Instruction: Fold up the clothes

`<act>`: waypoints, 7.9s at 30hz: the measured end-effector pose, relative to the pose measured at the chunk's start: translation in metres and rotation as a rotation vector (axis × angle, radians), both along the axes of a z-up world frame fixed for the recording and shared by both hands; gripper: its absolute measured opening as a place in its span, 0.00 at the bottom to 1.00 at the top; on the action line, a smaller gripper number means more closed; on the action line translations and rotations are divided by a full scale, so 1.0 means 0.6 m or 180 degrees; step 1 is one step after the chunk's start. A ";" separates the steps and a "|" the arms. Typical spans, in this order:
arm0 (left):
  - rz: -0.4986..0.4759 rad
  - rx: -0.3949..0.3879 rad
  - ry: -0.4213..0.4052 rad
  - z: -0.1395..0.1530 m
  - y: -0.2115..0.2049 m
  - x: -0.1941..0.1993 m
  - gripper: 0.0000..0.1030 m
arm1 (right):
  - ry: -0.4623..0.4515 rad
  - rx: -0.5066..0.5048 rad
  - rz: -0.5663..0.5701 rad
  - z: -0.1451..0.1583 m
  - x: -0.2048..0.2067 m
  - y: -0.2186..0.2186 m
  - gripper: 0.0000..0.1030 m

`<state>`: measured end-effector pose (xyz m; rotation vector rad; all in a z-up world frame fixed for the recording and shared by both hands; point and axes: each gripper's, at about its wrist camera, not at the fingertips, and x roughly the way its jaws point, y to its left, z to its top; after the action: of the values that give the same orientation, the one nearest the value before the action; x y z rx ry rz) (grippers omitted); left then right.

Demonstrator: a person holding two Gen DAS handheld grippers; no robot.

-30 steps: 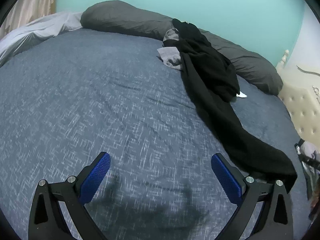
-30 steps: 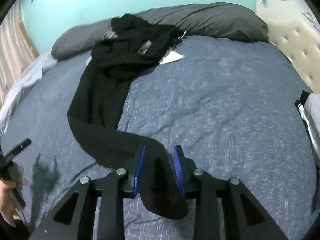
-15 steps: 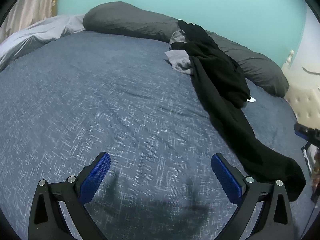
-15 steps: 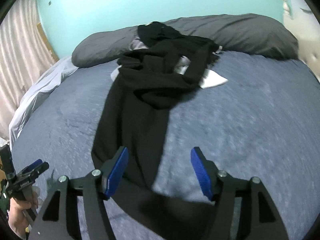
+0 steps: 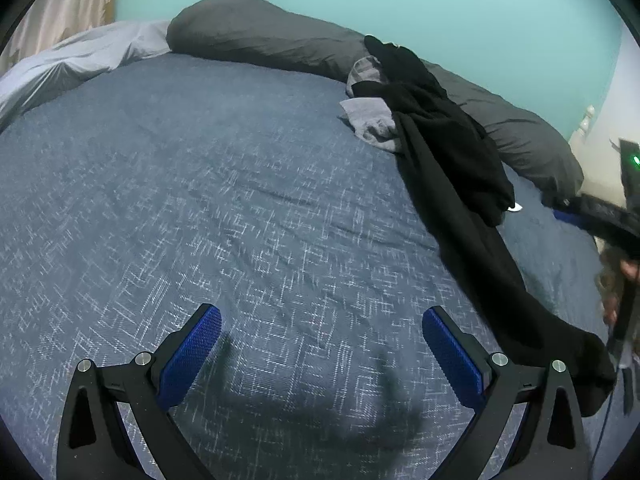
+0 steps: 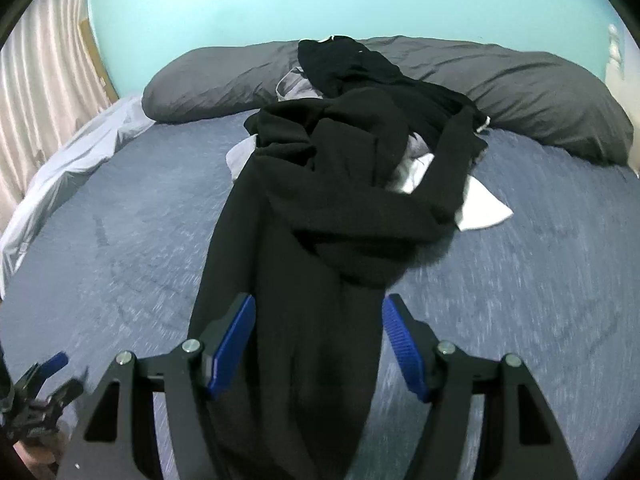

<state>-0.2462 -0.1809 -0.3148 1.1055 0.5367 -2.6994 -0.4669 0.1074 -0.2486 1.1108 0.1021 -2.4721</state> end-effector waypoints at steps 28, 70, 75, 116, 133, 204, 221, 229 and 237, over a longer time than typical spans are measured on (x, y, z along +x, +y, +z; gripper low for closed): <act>0.0128 0.0156 -0.0103 -0.022 -0.035 -0.002 1.00 | 0.0126 0.0804 0.0138 -0.087 -0.158 -0.122 0.22; 0.0041 0.0094 0.0314 0.095 0.027 0.158 1.00 | 0.0464 -0.0468 0.0915 0.200 0.423 0.119 0.10; 0.0059 0.0134 0.0246 0.083 0.028 0.171 1.00 | 0.0241 -0.0378 0.0659 0.133 0.421 0.170 0.10; -0.0038 0.0045 0.0029 0.024 0.023 0.133 1.00 | -0.0567 -0.0362 0.0453 0.002 0.215 -0.002 0.49; -0.0043 0.0001 0.0033 0.023 0.021 0.140 1.00 | -0.0759 -0.0390 0.1281 -0.063 0.318 -0.091 0.04; 0.0253 0.0147 0.0275 0.076 -0.066 0.239 1.00 | -0.0039 -0.1032 0.1300 0.096 0.346 -0.108 0.07; 0.0419 0.0196 0.0196 0.076 -0.126 0.291 1.00 | -0.0691 -0.0674 0.1581 -0.035 0.473 -0.263 0.10; 0.0315 0.0232 0.0124 0.069 -0.110 0.274 1.00 | -0.0565 -0.0760 0.1441 -0.002 0.468 -0.190 0.27; 0.0208 0.0215 0.0028 0.061 -0.090 0.261 1.00 | -0.0467 -0.0402 0.0815 -0.009 0.410 -0.074 0.43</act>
<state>-0.0897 -0.2349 -0.2784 1.0735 0.6581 -2.6493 -0.2212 0.0632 -0.2539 1.1440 0.0406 -2.1353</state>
